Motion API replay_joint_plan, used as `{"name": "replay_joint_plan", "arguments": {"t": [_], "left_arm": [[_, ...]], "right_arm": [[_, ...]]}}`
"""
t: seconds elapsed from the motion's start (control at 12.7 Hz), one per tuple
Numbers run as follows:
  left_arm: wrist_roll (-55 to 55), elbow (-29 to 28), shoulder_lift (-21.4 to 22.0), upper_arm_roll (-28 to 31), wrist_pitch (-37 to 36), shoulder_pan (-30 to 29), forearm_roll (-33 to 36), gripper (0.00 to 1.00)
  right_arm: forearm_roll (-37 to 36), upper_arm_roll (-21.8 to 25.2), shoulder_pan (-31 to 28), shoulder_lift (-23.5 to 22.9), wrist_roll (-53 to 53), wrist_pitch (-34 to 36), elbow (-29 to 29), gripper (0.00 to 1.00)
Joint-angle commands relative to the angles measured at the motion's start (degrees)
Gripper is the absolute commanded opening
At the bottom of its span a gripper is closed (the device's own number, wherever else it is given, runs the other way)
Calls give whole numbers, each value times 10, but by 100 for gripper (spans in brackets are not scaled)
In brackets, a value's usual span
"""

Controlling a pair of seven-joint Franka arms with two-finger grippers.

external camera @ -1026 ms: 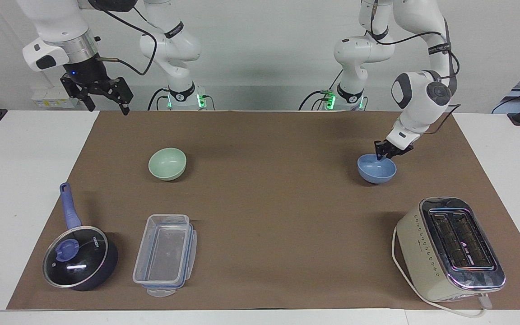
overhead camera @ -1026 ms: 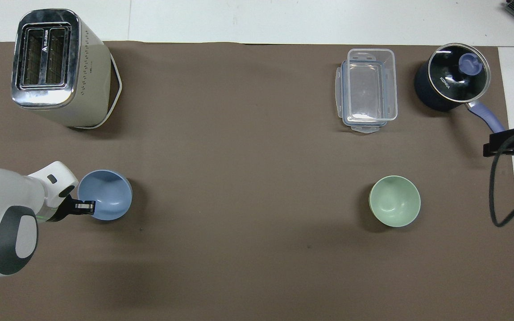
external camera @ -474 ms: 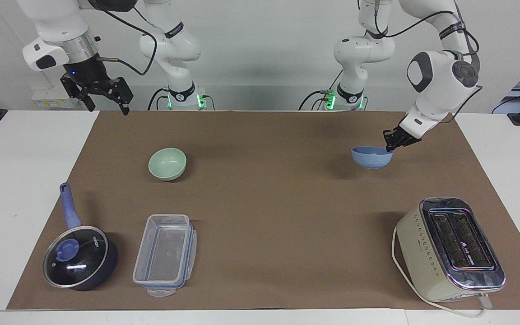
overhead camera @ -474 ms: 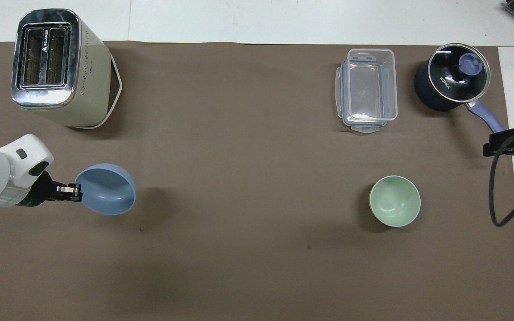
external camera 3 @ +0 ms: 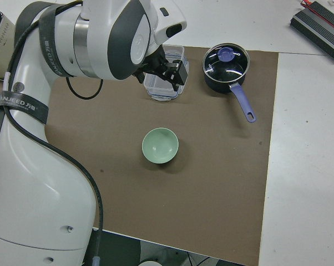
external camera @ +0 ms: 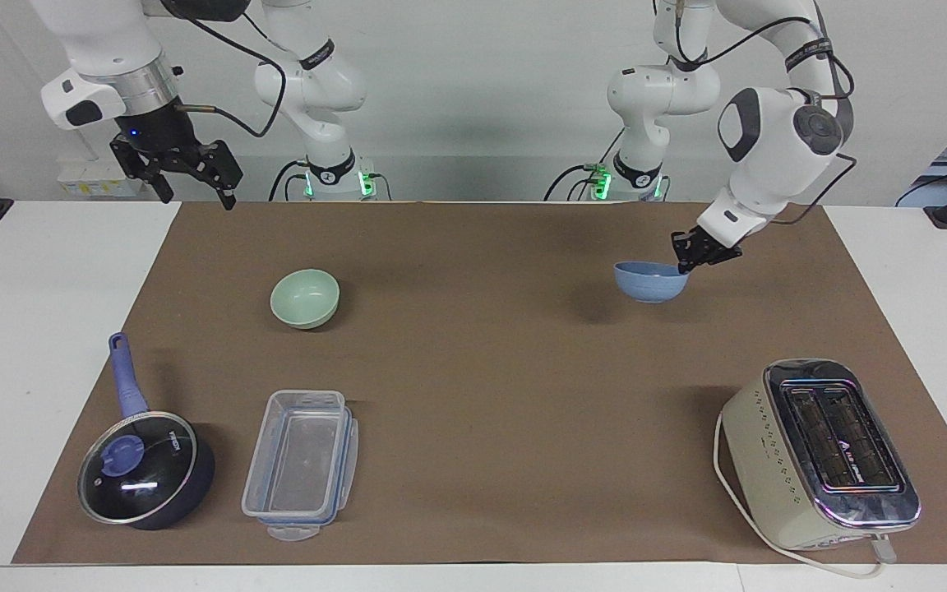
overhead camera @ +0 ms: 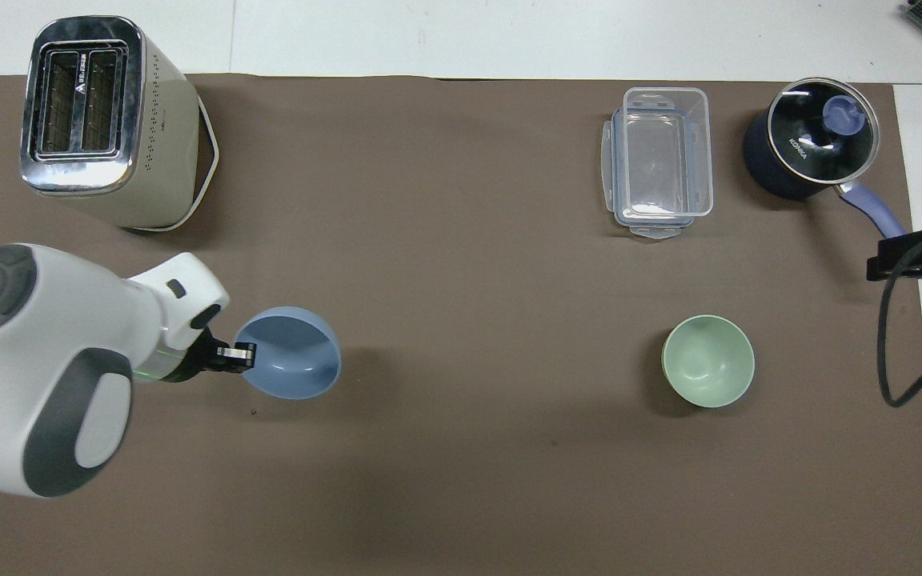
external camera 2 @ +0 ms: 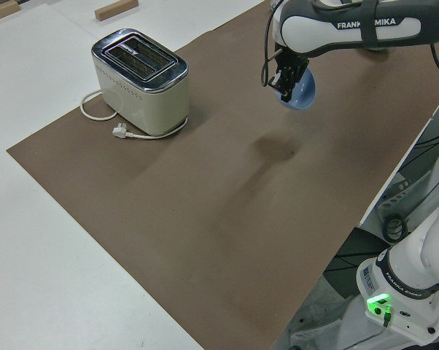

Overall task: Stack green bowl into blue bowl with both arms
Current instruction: 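Drag the blue bowl toward the table centre with the left gripper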

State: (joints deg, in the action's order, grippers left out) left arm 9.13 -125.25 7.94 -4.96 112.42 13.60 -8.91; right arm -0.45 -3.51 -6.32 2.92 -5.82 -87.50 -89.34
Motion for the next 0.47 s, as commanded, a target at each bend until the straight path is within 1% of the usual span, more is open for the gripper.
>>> {"name": "replay_joint_plan", "arguments": {"t": [0.0,0.16,0.39], "left_arm": [[86,-12,-14,8,38,83,-7,0],[124,-48,-28,8,96,128,-6,0],[142,-69,-55,9,137,154,-7,0]], "right_arm": [[6,-3,-4,-1,-9,-2,4,100],[6,-3,-6,-2,-9,3,4,100],[2,-2,-8,-3,-9,5,4,100]]}}
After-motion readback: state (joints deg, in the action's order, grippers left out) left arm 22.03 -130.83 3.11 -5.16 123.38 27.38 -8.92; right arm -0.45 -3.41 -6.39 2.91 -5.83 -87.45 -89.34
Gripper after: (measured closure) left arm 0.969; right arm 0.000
